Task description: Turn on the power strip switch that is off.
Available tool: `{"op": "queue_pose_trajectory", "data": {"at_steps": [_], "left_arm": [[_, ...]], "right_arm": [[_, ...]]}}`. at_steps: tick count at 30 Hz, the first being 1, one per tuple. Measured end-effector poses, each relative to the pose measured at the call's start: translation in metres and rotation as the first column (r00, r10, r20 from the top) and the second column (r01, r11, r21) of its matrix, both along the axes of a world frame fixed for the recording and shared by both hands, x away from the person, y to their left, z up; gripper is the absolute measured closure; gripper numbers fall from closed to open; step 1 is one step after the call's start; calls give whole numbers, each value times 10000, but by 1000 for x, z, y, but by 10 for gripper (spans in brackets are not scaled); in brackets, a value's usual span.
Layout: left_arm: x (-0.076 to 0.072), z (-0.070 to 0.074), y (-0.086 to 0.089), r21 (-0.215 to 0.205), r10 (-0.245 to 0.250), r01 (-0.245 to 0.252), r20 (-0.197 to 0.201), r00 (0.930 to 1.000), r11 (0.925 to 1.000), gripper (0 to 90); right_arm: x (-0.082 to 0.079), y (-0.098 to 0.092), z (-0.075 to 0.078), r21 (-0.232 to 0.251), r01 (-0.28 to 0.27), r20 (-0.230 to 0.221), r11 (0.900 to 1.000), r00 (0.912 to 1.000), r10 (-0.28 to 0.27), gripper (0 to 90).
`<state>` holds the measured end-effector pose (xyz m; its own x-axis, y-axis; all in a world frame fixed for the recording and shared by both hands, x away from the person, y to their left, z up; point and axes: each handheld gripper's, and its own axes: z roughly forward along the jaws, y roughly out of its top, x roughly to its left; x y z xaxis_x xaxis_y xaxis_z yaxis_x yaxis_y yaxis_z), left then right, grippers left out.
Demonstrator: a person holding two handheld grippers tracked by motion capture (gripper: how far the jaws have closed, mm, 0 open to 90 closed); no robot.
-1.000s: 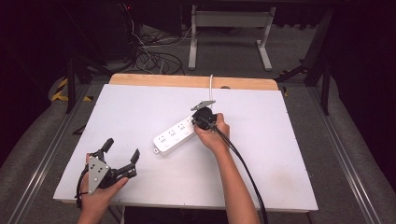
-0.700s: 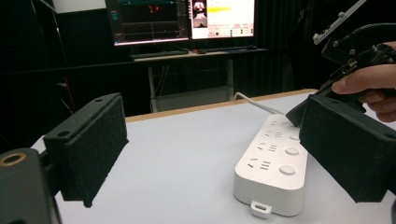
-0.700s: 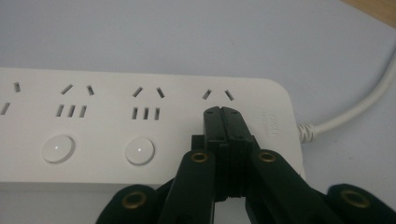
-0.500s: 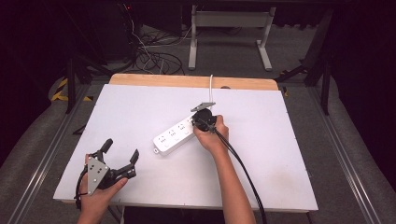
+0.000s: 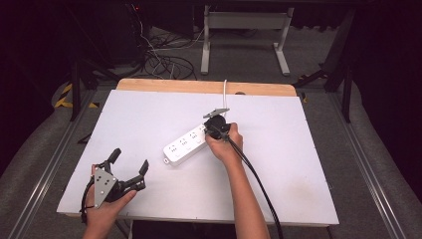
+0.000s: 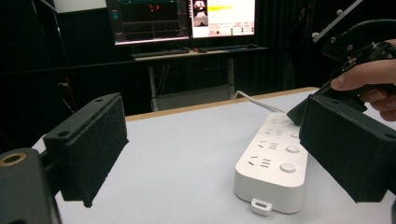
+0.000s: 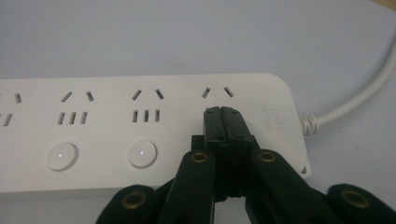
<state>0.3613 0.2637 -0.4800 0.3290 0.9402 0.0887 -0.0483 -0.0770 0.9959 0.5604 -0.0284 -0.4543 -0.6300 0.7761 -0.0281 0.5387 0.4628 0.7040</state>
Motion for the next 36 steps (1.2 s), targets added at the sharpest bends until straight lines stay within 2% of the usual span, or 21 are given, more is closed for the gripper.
{"op": "queue_pose_trajectory", "data": {"at_steps": [27, 33, 34, 36], "left_arm": [[0, -1, -2, -57, -86, 85, -51, 10000, 9999, 82], [-1, -1, -2, -62, -89, 89, -56, 9999, 9999, 82], [-1, -1, -1, -65, -74, 74, -44, 10000, 10000, 82], [-1, -1, -1, -62, -73, 72, -46, 10000, 10000, 82]], "right_arm": [[6, 1, 4, 29, 214, -647, 9998, 9977, -212, 900], [6, 3, 5, -130, 280, -829, 9995, 9961, -290, 900], [4, 6, 5, -400, 263, -639, 9989, 9975, -288, 900], [4, 6, 5, -401, 297, -607, 9988, 9976, -321, 900]]}}
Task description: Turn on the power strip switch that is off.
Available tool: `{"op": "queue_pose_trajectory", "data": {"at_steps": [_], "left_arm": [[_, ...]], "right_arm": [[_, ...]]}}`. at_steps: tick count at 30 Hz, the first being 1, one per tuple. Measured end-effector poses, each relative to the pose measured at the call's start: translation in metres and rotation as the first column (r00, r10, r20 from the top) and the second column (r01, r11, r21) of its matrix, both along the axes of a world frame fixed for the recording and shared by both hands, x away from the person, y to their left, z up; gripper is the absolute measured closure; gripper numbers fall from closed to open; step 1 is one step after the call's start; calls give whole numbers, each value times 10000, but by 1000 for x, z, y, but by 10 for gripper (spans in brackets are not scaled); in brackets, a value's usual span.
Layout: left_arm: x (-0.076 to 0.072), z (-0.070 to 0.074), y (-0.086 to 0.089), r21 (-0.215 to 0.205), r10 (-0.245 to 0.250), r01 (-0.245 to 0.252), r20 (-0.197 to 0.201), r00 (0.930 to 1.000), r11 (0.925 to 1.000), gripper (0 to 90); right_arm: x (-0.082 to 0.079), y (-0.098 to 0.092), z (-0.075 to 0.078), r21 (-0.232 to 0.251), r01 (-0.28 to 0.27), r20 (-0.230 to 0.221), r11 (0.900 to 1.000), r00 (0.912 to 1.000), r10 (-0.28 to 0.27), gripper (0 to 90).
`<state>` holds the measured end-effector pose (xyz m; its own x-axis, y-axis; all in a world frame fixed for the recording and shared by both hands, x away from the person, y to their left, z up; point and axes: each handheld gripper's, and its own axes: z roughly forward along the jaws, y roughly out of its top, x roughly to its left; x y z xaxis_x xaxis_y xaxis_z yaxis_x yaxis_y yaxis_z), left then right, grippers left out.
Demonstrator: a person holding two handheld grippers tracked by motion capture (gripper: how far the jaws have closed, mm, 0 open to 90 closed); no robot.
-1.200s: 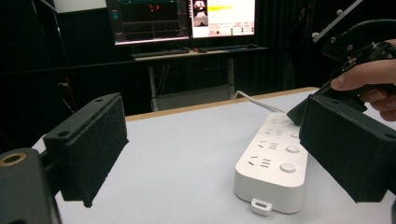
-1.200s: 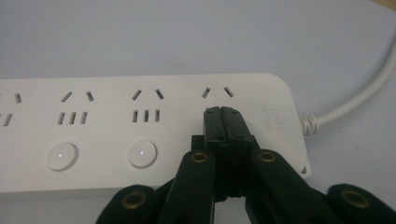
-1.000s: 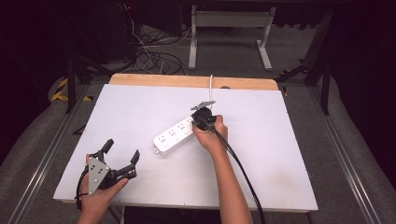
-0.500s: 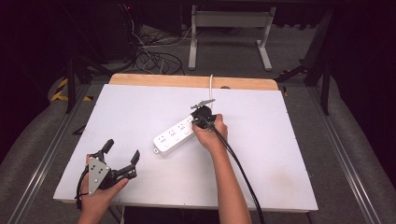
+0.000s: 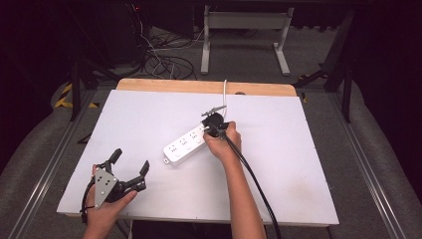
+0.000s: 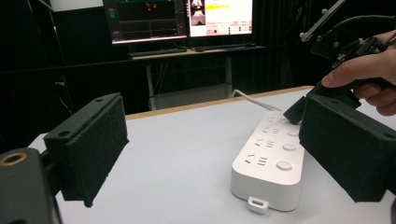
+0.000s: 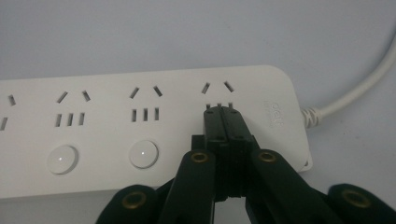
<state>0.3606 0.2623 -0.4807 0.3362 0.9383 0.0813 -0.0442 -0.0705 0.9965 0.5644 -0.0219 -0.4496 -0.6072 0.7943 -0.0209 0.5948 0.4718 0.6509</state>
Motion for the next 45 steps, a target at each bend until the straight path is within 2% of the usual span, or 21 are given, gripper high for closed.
{"op": "queue_pose_trajectory", "data": {"at_steps": [11, 20, 24, 33, 38, 45], "left_arm": [[0, 0, 0, 96, -24, 24, -20, 10000, 10000, 83], [0, -1, -1, 42, -29, 29, -34, 10000, 10000, 84], [0, -1, -1, 18, -45, 45, -37, 10000, 10000, 83], [3, -1, -1, -5, -64, 64, -85, 9999, 10000, 84], [3, -1, -1, -89, -69, 68, -103, 9999, 9999, 84], [4, -1, -1, -135, -59, 58, -109, 9999, 9999, 84]], "right_arm": [[1, 0, 1, -17, 30, -56, 10000, 10000, -30, 900], [3, 4, 3, -382, -59, -226, 9993, 9997, 50, 900], [2, 5, 4, -492, -60, -153, 9988, 9999, 53, 900], [2, 6, 4, -541, -83, -137, 9985, 9999, 76, 900], [2, 4, 5, -348, -70, -222, 9994, 9997, 62, 900], [1, 4, 8, -440, -179, -206, 9989, 9996, 170, 900]]}}
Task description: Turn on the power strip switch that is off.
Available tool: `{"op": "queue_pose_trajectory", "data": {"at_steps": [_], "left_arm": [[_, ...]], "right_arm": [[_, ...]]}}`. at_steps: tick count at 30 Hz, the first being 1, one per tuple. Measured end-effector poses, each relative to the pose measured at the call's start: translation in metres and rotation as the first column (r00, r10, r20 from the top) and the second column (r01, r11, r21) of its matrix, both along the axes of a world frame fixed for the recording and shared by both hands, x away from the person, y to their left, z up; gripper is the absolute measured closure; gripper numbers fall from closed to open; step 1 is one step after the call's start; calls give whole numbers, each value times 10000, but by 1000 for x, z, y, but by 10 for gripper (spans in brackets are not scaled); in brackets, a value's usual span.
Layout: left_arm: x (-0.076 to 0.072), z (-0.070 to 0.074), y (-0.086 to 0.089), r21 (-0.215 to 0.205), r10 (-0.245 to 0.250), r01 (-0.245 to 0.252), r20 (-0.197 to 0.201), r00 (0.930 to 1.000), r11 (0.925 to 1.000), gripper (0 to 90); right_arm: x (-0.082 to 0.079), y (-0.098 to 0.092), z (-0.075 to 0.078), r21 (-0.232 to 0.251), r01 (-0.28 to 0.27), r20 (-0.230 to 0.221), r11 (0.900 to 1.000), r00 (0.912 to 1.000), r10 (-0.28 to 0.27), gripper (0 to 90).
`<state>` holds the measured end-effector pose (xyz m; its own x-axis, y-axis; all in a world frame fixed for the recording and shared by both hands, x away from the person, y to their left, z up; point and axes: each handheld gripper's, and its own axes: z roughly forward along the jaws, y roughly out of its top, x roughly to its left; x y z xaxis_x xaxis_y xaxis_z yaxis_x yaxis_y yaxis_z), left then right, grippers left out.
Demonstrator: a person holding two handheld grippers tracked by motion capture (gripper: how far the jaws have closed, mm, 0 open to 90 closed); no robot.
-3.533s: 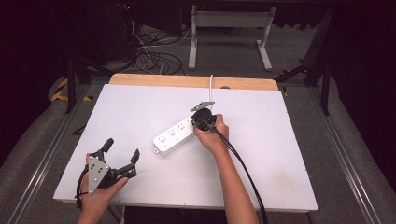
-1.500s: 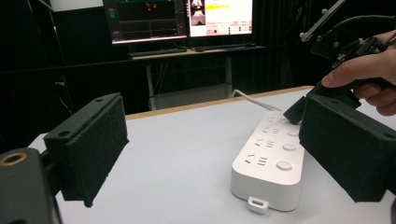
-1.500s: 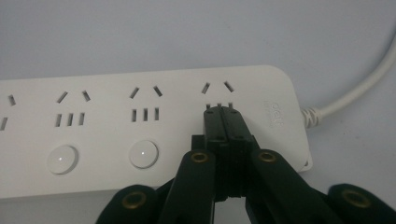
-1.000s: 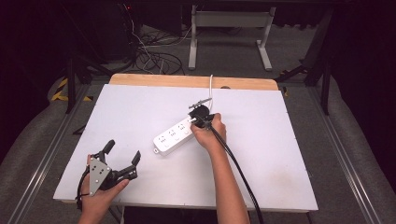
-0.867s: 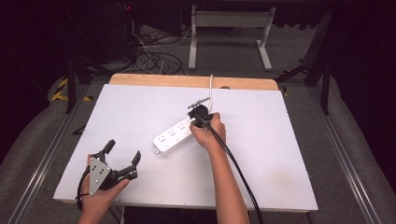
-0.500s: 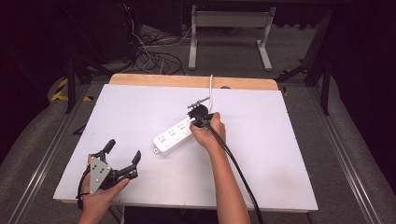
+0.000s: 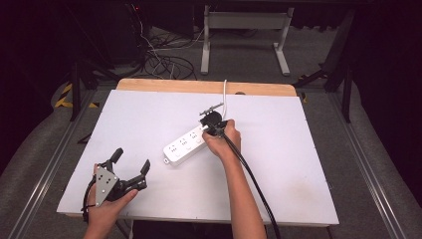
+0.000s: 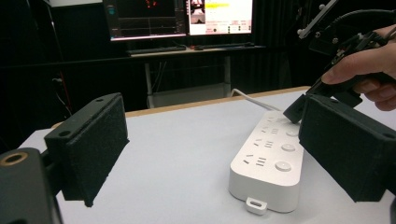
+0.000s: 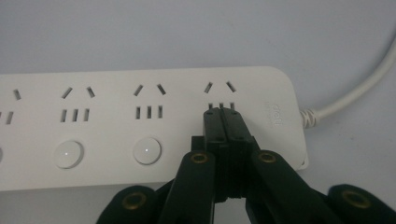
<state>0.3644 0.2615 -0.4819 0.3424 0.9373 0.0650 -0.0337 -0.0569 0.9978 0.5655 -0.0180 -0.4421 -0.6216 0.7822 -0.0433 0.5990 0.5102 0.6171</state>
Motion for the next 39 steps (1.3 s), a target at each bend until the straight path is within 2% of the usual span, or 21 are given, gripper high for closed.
{"op": "queue_pose_trajectory", "data": {"at_steps": [5, 9, 15, 20, 22, 23, 24, 26, 27, 28, 29, 30, 31, 32, 33, 34, 35, 36, 37, 38, 39], "left_arm": [[1, 0, 0, -15, -11, 11, 10, 10000, 10000, 85], [2, 0, 0, -22, -10, 10, 10, 10000, 10000, 85], [2, 0, -1, 44, -41, 41, -8, 10000, 10000, 85], [2, 0, -1, -19, -67, 67, 10, 10000, 10000, 85], [2, 0, -1, 15, -49, 49, 7, 10000, 10000, 85], [2, 0, -1, 29, -46, 46, 14, 10000, 10000, 86], [2, 0, -1, 29, -46, 46, 14, 10000, 10000, 85], [2, 0, -1, 49, -45, 44, 22, 10000, 10000, 85], [2, 0, -1, 59, -33, 33, 34, 10000, 10000, 85], [2, 0, -1, 87, -28, 27, 24, 10000, 10000, 85], [3, 0, -1, 38, -24, 24, 27, 10000, 10000, 85], [3, 0, -1, 69, 3, -4, 56, 10000, 10000, 85], [3, 0, -1, 64, 22, -22, 62, 10000, 10000, 85], [4, 0, -1, 50, 32, -32, 60, 10000, 10000, 85], [4, 0, -1, 37, 14, -14, 37, 10000, 10000, 86], [5, 0, -1, 48, -18, 18, 21, 10000, 10000, 86], [6, 0, -2, 50, 11, -11, 50, 10000, 10000, 86], [6, 0, -2, 50, 11, -11, 50, 10000, 10000, 85], [6, 0, -2, 13, -29, 29, 32, 10000, 10000, 85], [6, 0, -3, 11, -24, 24, 24, 10000, 10000, 85], [7, 0, -4, 6, -45, 45, 49, 10000, 10000, 85]], "right_arm": [[-1, -4, 2, -130, -97, 126, 9999, 9999, 98, 900], [-4, -15, 7, 462, -115, 625, 9989, 9980, 86, 900], [-8, -27, 15, 847, -82, 1010, 9964, 9949, -4, 900], [-15, -40, 26, 1516, -328, 1568, 9879, 9876, 87, 900], [-21, -49, 34, 1761, -447, 1975, 9834, 9803, 92, 900], [-29, -60, 41, 2120, -569, 2422, 9756, 9702, 40, 900], [-29, -60, 41, 2120, -569, 2422, 9756, 9702, 40, 900], [-38, -73, 47, 2286, -667, 2852, 9712, 9585, -13, 900], [-47, -87, 52, 2578, -638, 3185, 9641, 9477, -225, 900], [-47, -87, 52, 2578, -638, 3185, 9641, 9477, -225, 900], [-57, -101, 55, 2809, -645, 3498, 9576, 9360, -396, 900], [-57, -101, 55, 2809, -645, 3498, 9576, 9360, -396, 900], [-66, -116, 56, 2995, -637, 3825, 9520, 9221, -587, 900], [-66, -116, 56, 2995, -637, 3825, 9520, 9221, -587, 900], [-75, -132, 56, 3080, -602, 4106, 9495, 9087, -756, 900], [-75, -132, 56, 3080, -602, 4106, 9495, 9087, -756, 900], [-84, -147, 53, 3259, -505, 4290, 9441, 8978, -1000, 900], [-84, -147, 53, 3259, -505, 4290, 9441, 8978, -1000, 900], [-92, -161, 48, 3296, -314, 4405, 9436, 8891, -1243, 900], [-92, -161, 48, 3296, -314, 4405, 9436, 8891, -1243, 900], [-99, -174, 41, 3384, -152, 4471, 9409, 8824, -1466, 900]]}}
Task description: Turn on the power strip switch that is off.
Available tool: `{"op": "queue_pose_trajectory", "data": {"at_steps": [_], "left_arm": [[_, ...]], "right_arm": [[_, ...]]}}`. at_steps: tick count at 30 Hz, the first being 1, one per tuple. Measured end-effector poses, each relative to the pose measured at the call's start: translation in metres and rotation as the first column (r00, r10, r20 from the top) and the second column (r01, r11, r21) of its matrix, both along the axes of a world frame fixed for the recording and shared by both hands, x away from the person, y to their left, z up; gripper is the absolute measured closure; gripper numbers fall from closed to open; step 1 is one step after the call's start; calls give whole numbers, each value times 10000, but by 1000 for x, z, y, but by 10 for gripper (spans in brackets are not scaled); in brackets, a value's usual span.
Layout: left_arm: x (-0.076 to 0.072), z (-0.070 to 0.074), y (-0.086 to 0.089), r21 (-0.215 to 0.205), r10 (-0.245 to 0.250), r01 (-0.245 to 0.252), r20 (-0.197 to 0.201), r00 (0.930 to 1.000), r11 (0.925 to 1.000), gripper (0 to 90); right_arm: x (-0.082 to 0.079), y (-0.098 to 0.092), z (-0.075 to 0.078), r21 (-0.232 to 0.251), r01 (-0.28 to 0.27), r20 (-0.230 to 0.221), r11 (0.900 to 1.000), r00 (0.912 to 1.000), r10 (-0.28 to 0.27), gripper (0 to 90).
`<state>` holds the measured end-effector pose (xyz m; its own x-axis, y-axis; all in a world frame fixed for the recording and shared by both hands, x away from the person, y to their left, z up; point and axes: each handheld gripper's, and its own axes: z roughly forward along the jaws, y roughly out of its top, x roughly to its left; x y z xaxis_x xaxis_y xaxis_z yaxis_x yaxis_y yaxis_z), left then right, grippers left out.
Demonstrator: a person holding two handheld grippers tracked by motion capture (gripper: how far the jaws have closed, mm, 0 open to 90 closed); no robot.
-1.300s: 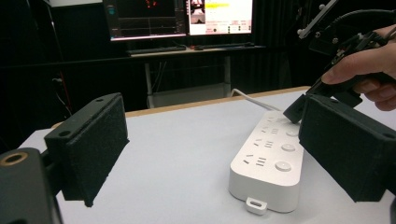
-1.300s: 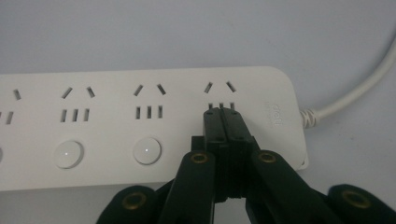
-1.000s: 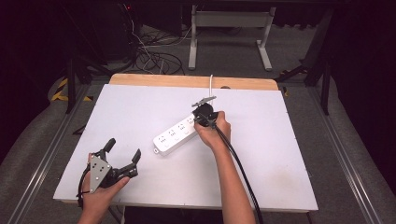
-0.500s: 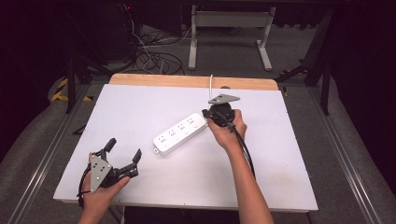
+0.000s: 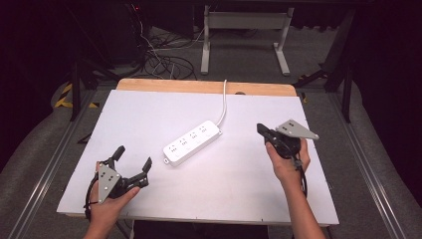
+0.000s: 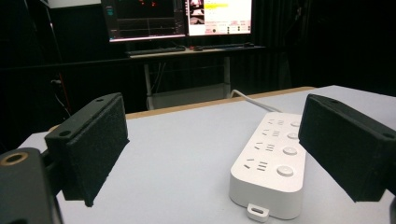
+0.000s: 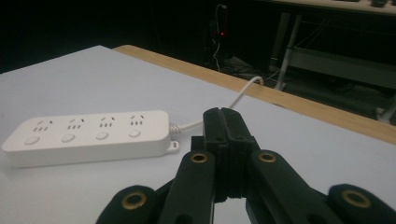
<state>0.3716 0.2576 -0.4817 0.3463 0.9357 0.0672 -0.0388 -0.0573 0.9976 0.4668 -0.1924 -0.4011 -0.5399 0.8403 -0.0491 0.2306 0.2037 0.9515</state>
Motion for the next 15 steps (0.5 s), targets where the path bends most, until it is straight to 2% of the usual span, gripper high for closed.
{"op": "queue_pose_trajectory", "data": {"at_steps": [2, 4, 5, 7, 8, 9, 10, 15], "left_arm": [[0, 0, -1, -18, -11, 11, -37, 10000, 10000, 85], [1, 0, -1, 75, 9, -9, -16, 10000, 10000, 86], [1, 0, -1, 62, 22, -22, -2, 10000, 10000, 86], [2, 0, -1, 66, 10, -11, 22, 10000, 10000, 86], [3, 0, -1, -24, 2, -2, -3, 10000, 10000, 86], [3, 0, -1, -24, 2, -2, -3, 10000, 10000, 86], [3, 1, -1, -5, 13, -13, 10, 10000, 10000, 86], [3, 1, -4, 22, -113, 113, 33, 9999, 9999, 86]], "right_arm": [[-3, -6, -3, 57, 108, 51, 9999, 9999, -109, 900], [-16, -25, -15, 463, 416, 310, 9981, 9986, -431, 900], [-16, -25, -15, 463, 416, 310, 9981, 9986, -431, 900], [-23, -32, -21, 515, 613, 604, 9968, 9961, -644, 900], [-30, -41, -28, 773, 757, 798, 9941, 9934, -819, 900], [-30, -41, -28, 773, 757, 798, 9941, 9934, -819, 900], [-35, -48, -31, 1184, 851, 915, 9893, 9912, -962, 900], [-41, -59, -38, 1496, 1065, 1185, 9830, 9851, -1248, 900]]}}
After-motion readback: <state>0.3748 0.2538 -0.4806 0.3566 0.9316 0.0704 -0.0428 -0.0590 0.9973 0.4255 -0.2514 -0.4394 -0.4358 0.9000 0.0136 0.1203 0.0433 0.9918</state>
